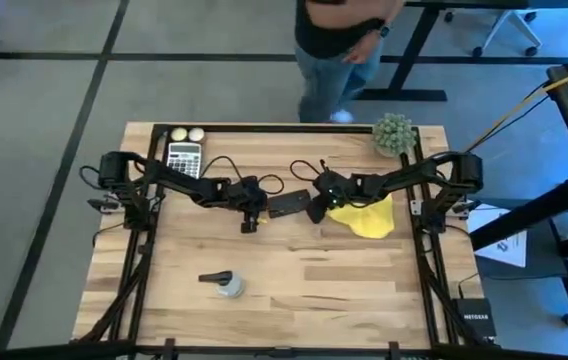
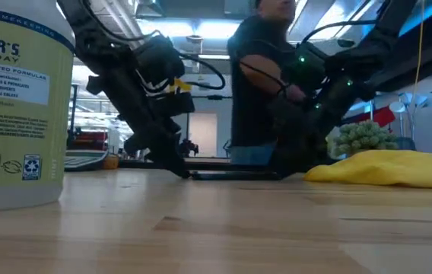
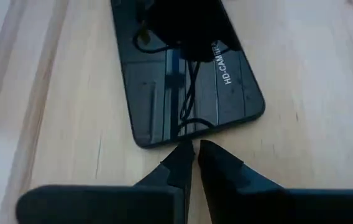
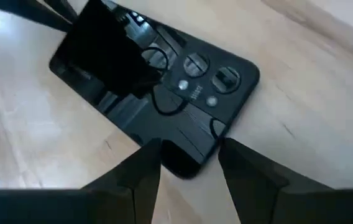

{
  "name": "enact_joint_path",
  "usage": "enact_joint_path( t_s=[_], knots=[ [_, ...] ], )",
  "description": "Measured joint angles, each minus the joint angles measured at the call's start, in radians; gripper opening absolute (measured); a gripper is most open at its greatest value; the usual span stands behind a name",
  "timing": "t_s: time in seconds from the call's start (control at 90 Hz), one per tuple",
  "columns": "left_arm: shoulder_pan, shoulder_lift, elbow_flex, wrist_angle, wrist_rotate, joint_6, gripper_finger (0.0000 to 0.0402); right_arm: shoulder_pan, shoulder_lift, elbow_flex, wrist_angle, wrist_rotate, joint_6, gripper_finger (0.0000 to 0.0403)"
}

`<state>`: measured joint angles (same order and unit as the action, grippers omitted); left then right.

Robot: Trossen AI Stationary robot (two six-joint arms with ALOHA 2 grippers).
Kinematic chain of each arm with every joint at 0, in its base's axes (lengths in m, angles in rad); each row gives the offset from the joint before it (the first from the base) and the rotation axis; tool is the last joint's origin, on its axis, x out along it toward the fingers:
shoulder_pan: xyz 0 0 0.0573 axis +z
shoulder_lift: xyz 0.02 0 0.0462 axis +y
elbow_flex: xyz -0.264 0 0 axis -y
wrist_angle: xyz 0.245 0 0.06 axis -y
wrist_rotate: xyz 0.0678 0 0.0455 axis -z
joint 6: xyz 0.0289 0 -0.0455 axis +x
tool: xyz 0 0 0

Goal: Apply microfiber cloth
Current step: Spray the back of the cellphone using the spray bottle

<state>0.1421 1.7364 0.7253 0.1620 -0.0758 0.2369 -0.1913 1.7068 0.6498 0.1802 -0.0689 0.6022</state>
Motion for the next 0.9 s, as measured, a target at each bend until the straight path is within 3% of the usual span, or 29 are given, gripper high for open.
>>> enact_joint_path(
  t_s=[0.267,0.5,0.711,0.9],
  knots=[
    [-0.008,-0.025,0.02,-0.045,-0.004,0.126,0.0078,0.0,0.002,0.0,-0.002,-0.004,-0.002,0.0152],
    [-0.044,-0.04,0.024,-0.088,-0.136,0.307,0.0132,0.0,0.003,0.001,-0.007,-0.016,-0.005,0.0152],
    [-0.043,-0.033,0.018,-0.08,-0.119,0.449,0.0148,0.0,0.005,0.001,-0.001,-0.023,0.0,0.0152],
    [-0.024,-0.024,0.017,-0.028,-0.081,0.471,0.0148,0.0,0.005,0.001,0.011,-0.029,0.023,0.0152]
  ],
)
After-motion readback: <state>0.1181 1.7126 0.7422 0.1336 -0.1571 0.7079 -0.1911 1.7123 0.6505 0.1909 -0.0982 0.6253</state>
